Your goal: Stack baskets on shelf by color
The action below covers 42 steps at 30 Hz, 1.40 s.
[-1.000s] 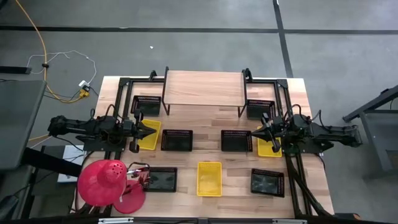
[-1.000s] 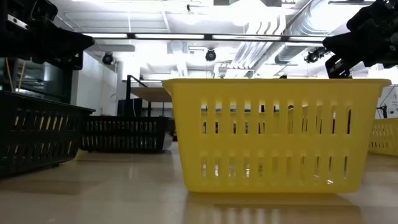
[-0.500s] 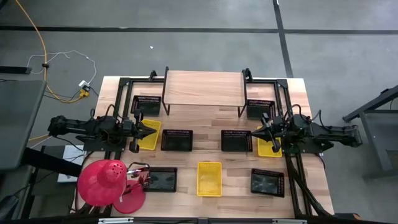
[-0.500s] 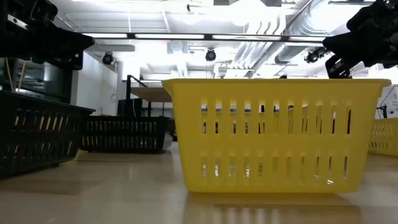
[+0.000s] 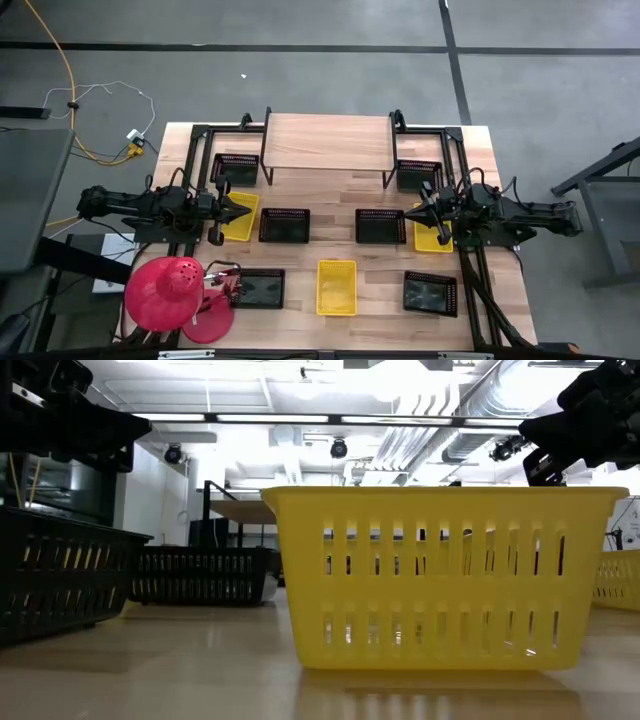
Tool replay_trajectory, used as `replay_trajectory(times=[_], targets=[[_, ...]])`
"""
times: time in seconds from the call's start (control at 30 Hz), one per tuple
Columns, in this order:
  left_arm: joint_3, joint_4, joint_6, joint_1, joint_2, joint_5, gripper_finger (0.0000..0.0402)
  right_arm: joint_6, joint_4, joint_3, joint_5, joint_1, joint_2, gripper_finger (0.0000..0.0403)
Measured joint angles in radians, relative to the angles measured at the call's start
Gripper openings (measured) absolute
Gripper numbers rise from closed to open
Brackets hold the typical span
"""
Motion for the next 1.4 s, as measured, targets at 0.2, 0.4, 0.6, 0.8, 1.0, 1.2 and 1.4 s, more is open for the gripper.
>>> replay_trajectory(times=[0.2, 0.4, 0.6, 0.8, 1.0, 1.2, 1.4], targets=[[0.0, 0.0, 0.0, 0.0, 0.0, 0.0, 0.0, 0.0, 0.0, 0.0, 0.0, 0.0, 0.0, 0.0], [0.0, 0.0, 0.0, 0.0, 0.0, 0.0, 0.0, 0.0, 0.0, 0.0, 0.0, 0.0, 0.0, 0.0], [0.0, 0.0, 0.0, 0.0, 0.0, 0.0, 0.0, 0.0, 0.0, 0.0, 0.0, 0.0, 0.0, 0.0], [0.0, 0.0, 0.0, 0.0, 0.0, 0.0, 0.0, 0.0, 0.0, 0.0, 0.0, 0.0, 0.0, 0.0], [0.0, 0.0, -0.009, 0.0, 0.0, 0.0, 0.0, 0.0, 0.0, 0.0, 0.0, 0.0, 0.0, 0.0], [0.0, 0.0, -0.097, 0.0, 0.0, 0.002, 0.0, 0.0, 0.0, 0.0, 0.0, 0.0, 0.0, 0.0], [0.0, 0.029, -0.112, 0.001, 0.0, -0.004, 0.0, 0.0, 0.0, 0.0, 0.0, 0.0, 0.0, 0.0]])
